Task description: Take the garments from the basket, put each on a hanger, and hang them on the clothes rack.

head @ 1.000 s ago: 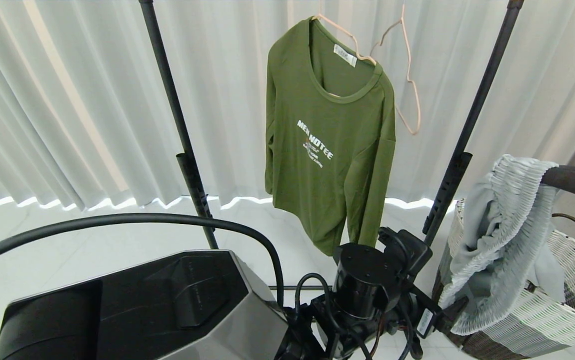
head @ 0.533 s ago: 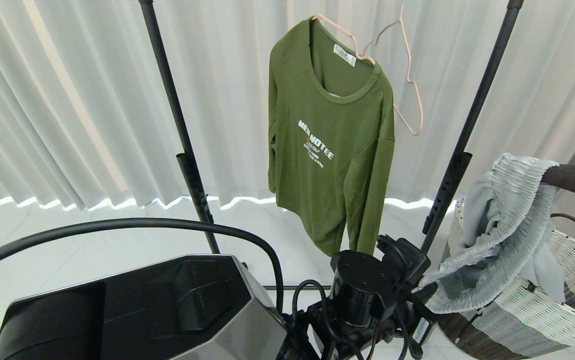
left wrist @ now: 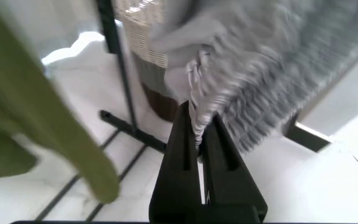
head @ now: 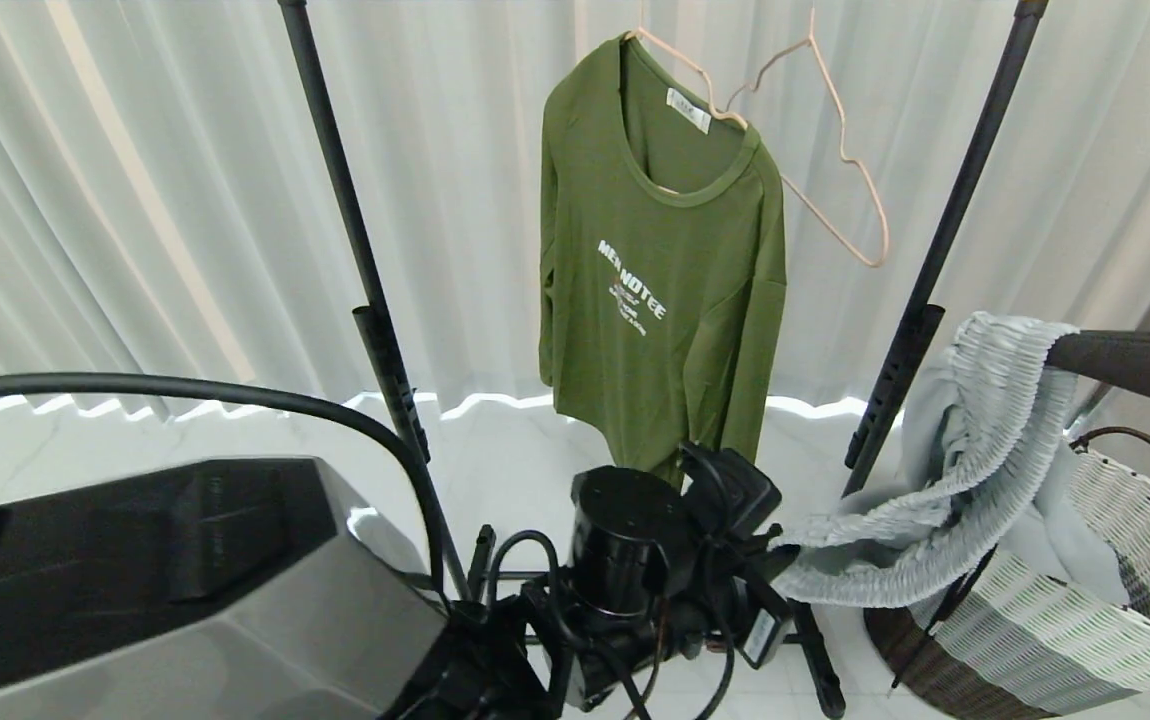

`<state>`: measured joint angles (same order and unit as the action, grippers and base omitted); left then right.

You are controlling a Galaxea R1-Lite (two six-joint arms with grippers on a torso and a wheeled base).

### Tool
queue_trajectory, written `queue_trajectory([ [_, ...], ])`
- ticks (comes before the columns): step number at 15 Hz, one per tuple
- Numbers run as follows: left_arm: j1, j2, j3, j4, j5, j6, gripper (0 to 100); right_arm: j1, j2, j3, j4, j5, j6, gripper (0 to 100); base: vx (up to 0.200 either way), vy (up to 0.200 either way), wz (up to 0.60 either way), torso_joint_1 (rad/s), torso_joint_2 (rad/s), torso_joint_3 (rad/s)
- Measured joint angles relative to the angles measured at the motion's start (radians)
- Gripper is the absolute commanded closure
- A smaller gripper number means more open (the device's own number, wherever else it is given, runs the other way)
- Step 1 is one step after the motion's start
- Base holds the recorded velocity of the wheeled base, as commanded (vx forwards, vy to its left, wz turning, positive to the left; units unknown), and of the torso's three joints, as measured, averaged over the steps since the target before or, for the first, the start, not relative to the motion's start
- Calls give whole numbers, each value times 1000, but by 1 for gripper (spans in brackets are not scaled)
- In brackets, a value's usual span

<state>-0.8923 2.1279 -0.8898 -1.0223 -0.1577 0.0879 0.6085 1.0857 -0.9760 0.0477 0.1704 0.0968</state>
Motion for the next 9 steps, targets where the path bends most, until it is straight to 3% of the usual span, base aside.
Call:
queue_trajectory([
  [4,101,-194,131,64,-7,12,100,12,74,-21,-15,4,-1,100,0,0,0,0,0,0],
  [9,204,-387,265,67,-69,31,100,29,169,-31,-71,3,-1,100,0,0,0,0,0,0],
])
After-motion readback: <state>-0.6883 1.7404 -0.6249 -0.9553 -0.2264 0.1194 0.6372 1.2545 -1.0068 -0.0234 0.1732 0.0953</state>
